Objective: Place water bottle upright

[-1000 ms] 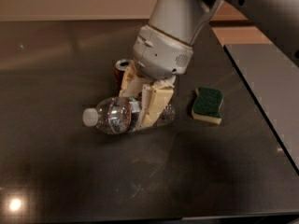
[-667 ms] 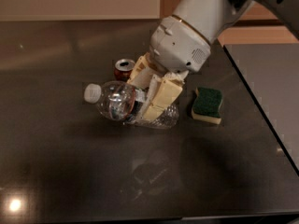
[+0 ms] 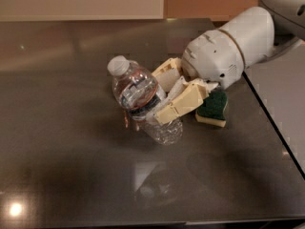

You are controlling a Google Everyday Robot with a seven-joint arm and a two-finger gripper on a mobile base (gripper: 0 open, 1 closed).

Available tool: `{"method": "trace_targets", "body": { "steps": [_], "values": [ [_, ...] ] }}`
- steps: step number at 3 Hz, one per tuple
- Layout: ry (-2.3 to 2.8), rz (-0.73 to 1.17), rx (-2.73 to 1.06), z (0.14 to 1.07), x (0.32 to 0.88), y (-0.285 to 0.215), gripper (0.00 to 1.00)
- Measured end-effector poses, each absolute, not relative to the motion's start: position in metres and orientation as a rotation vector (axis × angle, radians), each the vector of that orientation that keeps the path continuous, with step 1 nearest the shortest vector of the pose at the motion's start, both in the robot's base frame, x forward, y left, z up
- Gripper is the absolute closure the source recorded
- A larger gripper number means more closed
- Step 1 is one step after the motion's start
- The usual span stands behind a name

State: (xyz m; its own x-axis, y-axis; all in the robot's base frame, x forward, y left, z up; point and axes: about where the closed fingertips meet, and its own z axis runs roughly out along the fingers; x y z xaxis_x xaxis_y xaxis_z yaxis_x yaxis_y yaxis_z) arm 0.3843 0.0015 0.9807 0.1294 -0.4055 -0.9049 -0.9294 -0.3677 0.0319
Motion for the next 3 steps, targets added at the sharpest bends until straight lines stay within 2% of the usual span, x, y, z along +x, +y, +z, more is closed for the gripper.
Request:
{"method": "trace_targets", "body": {
  "steps": [3],
  "values": [
    [1.053,1.377,-1.516,0.969,0.363,-0.006,1.00]
  ]
}}
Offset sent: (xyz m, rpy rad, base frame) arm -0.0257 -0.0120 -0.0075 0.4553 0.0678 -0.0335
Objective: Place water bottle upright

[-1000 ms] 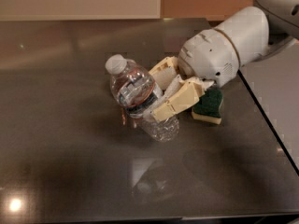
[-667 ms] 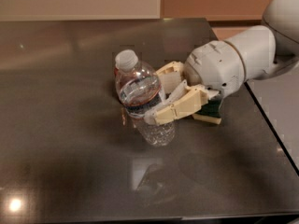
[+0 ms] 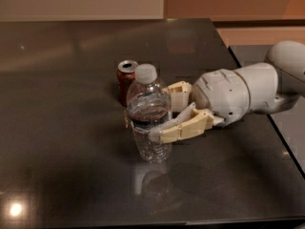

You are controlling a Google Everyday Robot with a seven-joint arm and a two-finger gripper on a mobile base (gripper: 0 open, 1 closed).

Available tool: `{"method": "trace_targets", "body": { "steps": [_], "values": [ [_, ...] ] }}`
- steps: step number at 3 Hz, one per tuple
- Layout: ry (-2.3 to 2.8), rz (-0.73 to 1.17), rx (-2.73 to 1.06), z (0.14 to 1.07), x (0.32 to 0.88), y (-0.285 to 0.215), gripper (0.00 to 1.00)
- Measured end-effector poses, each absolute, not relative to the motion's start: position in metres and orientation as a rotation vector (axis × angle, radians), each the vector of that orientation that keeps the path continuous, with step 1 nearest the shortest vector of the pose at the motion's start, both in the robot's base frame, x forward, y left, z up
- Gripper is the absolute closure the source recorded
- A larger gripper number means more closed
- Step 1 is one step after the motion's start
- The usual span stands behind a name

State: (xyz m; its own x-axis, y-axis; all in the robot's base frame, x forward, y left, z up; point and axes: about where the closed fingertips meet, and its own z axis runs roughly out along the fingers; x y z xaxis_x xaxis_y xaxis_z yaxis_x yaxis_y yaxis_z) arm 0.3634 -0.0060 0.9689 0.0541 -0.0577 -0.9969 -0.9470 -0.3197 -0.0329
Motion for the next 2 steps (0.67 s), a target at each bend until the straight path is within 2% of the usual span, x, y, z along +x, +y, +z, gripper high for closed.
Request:
{"method": "trace_targets", "body": {
  "steps": [2],
  "values": [
    [1.087,1.429,-1.442,0.938,0.362,-0.013,1.00]
  ]
}}
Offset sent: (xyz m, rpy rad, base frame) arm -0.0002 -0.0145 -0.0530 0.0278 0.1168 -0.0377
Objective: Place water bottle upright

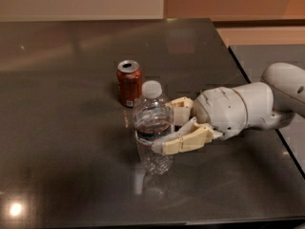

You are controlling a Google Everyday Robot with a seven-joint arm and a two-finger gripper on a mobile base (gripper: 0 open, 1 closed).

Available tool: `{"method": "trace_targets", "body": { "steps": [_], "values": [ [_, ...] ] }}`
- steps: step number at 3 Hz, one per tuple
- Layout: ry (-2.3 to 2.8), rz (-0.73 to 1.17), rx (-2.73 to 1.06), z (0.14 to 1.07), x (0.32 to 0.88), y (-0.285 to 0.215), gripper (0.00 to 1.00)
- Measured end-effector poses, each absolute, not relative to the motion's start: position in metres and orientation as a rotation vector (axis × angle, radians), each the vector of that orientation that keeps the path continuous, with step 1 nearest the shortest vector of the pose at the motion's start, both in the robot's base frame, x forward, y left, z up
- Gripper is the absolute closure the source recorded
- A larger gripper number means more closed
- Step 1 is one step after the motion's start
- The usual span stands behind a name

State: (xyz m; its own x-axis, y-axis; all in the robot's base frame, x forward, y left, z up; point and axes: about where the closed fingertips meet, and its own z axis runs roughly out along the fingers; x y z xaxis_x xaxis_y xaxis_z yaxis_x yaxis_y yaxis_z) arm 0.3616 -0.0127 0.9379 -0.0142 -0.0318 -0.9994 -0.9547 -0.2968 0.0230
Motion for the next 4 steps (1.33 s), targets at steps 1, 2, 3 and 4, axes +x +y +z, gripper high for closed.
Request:
{"method": "trace_targets", "body": {
  "steps": [1,2,3,4],
  "values": [
    [1.077,1.446,-1.425,0.927,0.363,-0.013,1.00],
    [1.049,1.468,-1.412,0.919,0.364,-0.012,0.96],
    [1.037,1.486,-1.407,0.911,0.365,-0.011,0.78],
    [1.031,1.495,-1.406,0.905,0.368,-0.012,0.55]
  ]
}}
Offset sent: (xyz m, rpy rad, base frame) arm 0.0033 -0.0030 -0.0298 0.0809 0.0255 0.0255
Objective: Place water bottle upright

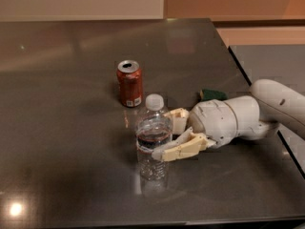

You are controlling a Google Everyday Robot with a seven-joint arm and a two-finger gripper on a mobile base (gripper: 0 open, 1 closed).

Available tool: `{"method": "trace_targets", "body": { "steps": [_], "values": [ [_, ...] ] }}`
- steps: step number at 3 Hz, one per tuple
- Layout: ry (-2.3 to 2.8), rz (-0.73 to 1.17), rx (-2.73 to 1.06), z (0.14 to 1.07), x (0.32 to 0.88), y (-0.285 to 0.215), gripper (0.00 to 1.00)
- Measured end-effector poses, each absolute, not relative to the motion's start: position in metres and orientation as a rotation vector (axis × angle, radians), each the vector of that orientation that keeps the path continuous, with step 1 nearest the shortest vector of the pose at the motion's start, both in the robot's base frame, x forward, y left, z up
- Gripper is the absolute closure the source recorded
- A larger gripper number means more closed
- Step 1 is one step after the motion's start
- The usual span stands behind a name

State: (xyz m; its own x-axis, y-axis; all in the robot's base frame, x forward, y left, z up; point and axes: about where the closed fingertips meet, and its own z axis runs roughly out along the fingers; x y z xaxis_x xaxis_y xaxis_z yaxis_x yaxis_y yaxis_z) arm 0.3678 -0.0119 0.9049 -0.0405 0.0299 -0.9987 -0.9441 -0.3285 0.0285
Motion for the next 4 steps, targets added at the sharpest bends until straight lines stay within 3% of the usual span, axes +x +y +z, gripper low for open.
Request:
{"method": "trace_targets", "body": {
  "steps": [2,3,4],
  "values": [
    [1.030,1.493,-1.412,0.9065,0.3673,-0.0079,0.08],
    [1.029,1.492,-1.414,0.9070,0.3670,-0.0065,0.00],
    [1.029,1.492,-1.414,0.9071,0.3670,-0.0064,0.00]
  ]
}}
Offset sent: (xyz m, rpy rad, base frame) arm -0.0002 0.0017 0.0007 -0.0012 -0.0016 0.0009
